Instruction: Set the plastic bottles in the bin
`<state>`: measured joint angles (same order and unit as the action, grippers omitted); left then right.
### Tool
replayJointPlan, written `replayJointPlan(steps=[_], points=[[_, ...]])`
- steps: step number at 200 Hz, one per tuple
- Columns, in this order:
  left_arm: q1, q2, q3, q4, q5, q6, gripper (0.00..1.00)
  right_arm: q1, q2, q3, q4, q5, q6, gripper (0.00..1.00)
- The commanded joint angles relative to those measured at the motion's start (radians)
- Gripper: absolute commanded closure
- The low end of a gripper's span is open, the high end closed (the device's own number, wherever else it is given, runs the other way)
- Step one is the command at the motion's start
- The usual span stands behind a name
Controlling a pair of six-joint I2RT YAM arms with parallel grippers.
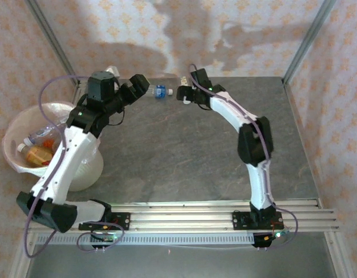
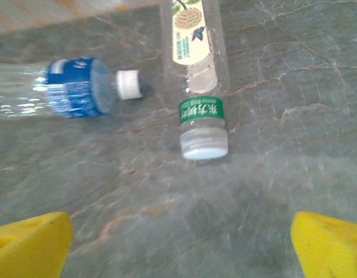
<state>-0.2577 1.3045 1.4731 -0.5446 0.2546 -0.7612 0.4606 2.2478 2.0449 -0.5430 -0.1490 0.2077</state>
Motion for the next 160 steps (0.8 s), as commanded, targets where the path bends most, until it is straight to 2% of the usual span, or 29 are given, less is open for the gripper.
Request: replayJointPlan(steps=[1,16,31,63,92,124,160], points=[[0.000,-0.021,0.042,-0.051,-0.003,0.062,0.00,-0.014,0.174,0.297,-0.331,0.088,-0.132,0.04],[0.000,-0.049,0.013,-0.018,-0.001,0.089,0.00,-0.014,0.297,0.481,-0.393,0.102,-0.161,0.05],[0.000,-0.080,-0.008,-0.011,-0.031,0.118,0.00,-0.013,0.385,0.593,-0.393,0.085,-0.173,0.07],[0.001,-0.125,-0.037,-0.020,-0.064,0.167,0.00,-0.014,0.445,0.598,-0.313,0.115,-0.134,0.10],[0.000,-0.127,-0.027,-0.073,-0.078,0.211,0.00,-0.014,0.500,0.655,-0.314,0.072,-0.115,0.17],[0.001,-0.122,-0.046,-0.083,-0.100,0.221,0.00,-0.013,0.534,0.684,-0.277,0.106,-0.128,0.23],[0.001,-0.103,-0.046,-0.091,-0.100,0.253,0.00,-0.016,0.553,0.719,-0.263,0.126,-0.113,0.36]])
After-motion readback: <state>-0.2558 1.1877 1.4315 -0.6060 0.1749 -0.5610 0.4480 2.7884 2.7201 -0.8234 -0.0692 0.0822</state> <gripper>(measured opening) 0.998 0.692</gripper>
